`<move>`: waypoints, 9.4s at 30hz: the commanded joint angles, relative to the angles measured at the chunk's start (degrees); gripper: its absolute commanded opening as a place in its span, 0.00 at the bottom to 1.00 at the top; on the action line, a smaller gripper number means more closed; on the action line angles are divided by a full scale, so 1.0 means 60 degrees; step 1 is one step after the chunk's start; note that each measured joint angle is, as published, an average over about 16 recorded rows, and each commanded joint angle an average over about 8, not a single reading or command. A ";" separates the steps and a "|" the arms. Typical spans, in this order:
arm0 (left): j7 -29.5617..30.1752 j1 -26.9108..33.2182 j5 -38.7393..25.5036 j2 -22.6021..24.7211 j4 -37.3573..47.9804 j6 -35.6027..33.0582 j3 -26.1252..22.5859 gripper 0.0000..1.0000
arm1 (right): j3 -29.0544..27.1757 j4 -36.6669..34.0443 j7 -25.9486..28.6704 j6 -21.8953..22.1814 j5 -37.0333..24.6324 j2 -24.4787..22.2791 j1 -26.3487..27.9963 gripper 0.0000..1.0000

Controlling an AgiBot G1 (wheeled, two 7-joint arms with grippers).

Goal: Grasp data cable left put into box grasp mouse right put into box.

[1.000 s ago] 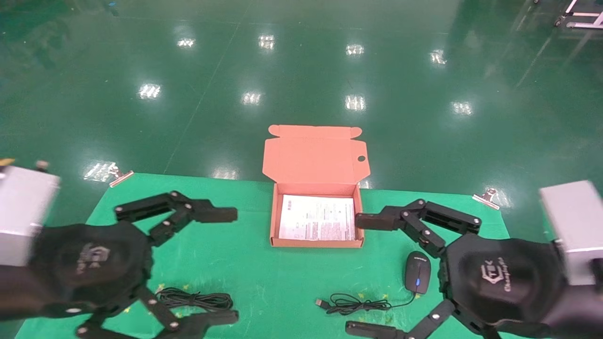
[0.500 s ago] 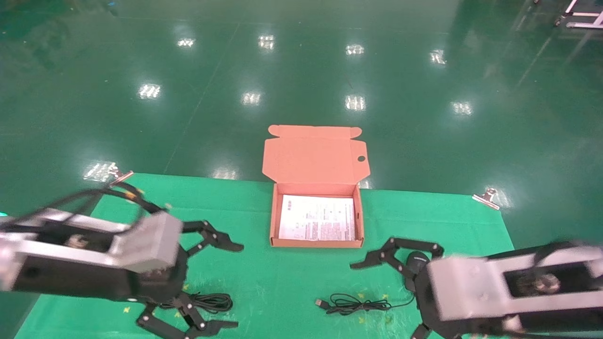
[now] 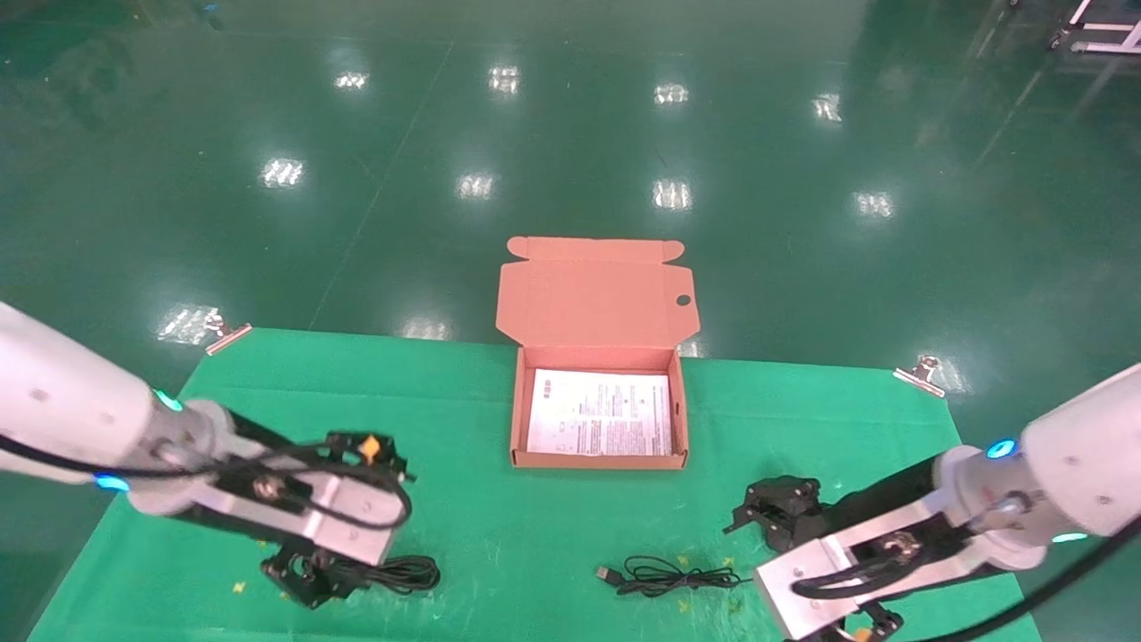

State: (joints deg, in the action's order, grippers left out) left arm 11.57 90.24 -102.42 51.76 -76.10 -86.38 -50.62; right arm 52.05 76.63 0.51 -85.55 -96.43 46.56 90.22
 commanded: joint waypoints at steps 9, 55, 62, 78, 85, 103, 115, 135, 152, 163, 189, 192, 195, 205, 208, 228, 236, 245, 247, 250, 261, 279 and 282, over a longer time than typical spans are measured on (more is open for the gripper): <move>0.0597 -0.0464 -0.1492 0.0853 0.1086 0.0733 -0.0691 1.00 | 0.0623 -0.0295 0.0485 0.1428 -0.1842 0.0566 -0.0782 1.00; -0.1132 -0.0520 -0.2201 0.2942 0.7954 0.3581 -0.0916 0.00 | 0.0683 -0.6203 -0.1634 0.4026 -0.1902 0.3115 -0.1360 0.00; -0.1120 -0.0515 -0.2187 0.2928 0.7896 0.3543 -0.0912 0.00 | 0.0686 -0.6133 -0.1609 0.3998 -0.1909 0.3090 -0.1359 0.00; -0.1109 -0.0508 -0.2173 0.2917 0.7840 0.3506 -0.0904 0.00 | 0.0696 -0.6069 -0.1586 0.3973 -0.1918 0.3068 -0.1359 0.00; -0.1106 -0.0504 -0.2168 0.2914 0.7832 0.3503 -0.0902 0.00 | 0.0699 -0.6062 -0.1585 0.3970 -0.1920 0.3066 -0.1358 0.00; -0.1123 0.0185 -0.1562 0.1318 0.4582 0.3136 -0.0211 0.00 | -0.0241 -0.3292 0.0222 0.3632 -0.1732 0.0912 0.0005 0.00; -0.0321 0.1312 -0.2698 0.1950 0.3272 0.5286 0.0301 0.00 | -0.1015 -0.2194 0.0856 0.5067 -0.2241 0.1626 0.1756 0.00; -0.0425 0.1779 -0.3367 0.2829 0.4171 0.6247 0.0251 0.00 | -0.1129 -0.4483 -0.0670 0.6272 -0.2007 0.3562 0.2744 0.00; 0.1000 0.0982 -0.4946 0.2328 0.3649 0.5316 -0.0340 0.00 | -0.0809 -0.5246 -0.0560 0.6478 -0.1956 0.4244 0.1578 0.00; 0.1753 0.0827 -0.5542 0.2169 0.3267 0.4912 -0.0453 0.00 | -0.0795 -0.6559 -0.1421 0.6680 -0.1095 0.5061 0.0897 0.00; 0.1847 0.0656 -0.5572 0.2272 0.2991 0.4927 -0.0506 0.00 | -0.0580 -0.8831 -0.1721 0.7232 0.0682 0.5034 0.0137 1.00; 0.1744 0.0471 -0.5469 0.2546 0.3019 0.5124 -0.0567 0.00 | -0.0564 -0.8696 -0.1671 0.7210 0.0695 0.4863 0.0138 1.00; 0.1634 0.0252 -0.5403 0.2959 0.3254 0.5470 -0.0642 0.00 | -0.0577 -0.8459 -0.1579 0.7167 0.0694 0.4536 0.0188 1.00; 0.1067 -0.0572 -0.4867 0.4369 0.4413 0.7472 -0.1199 0.00 | -0.0643 -0.6232 -0.0418 0.7064 0.0291 0.2519 0.0370 1.00; 0.0964 -0.0722 -0.4382 0.4453 0.4485 0.8066 -0.1645 0.00 | -0.0623 -0.5188 0.0260 0.7046 0.0011 0.1858 0.0353 1.00; 0.0952 -0.0669 -0.3427 0.4506 0.4619 0.8937 -0.2921 1.00 | -0.0461 -0.2841 0.1669 0.6950 -0.0887 0.0727 0.0279 1.00; 0.1052 -0.0342 -0.3440 0.4316 0.4382 0.9556 -0.2757 1.00 | -0.0568 -0.3098 0.1383 0.7331 -0.0976 0.1080 0.0641 1.00; 0.1407 0.0860 -0.3642 0.4422 0.5177 1.1022 -0.2795 1.00 | -0.0718 -0.4457 0.0098 0.7910 -0.1006 0.2188 0.1853 1.00; 0.1458 0.0972 -0.3646 0.4429 0.5287 1.1129 -0.2825 1.00 | -0.0697 -0.4602 -0.0058 0.7872 -0.1015 0.2275 0.1974 1.00; 0.1503 0.1059 -0.3569 0.4401 0.5387 1.1209 -0.2833 1.00 | -0.0696 -0.4680 -0.0146 0.7795 -0.1001 0.2319 0.2059 1.00; 0.1267 0.0246 -0.1589 0.3357 0.4709 0.9648 -0.1595 1.00 | -0.1446 -0.4149 0.0120 0.6639 0.0446 0.1742 0.1119 1.00; 0.0772 -0.1528 0.2534 0.1187 0.3195 0.6283 0.1003 1.00 | -0.3054 -0.2865 0.0679 0.4289 0.3496 0.0450 -0.0960 1.00; 0.0688 -0.1827 0.3230 0.0821 0.2940 0.5715 0.1442 1.00 | -0.3325 -0.2648 0.0774 0.3893 0.4011 0.0232 -0.1311 1.00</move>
State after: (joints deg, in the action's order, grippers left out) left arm 15.69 79.27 -83.01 56.67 -58.47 -52.11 -41.95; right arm 32.09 60.75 5.16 -62.21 -72.34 47.94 82.34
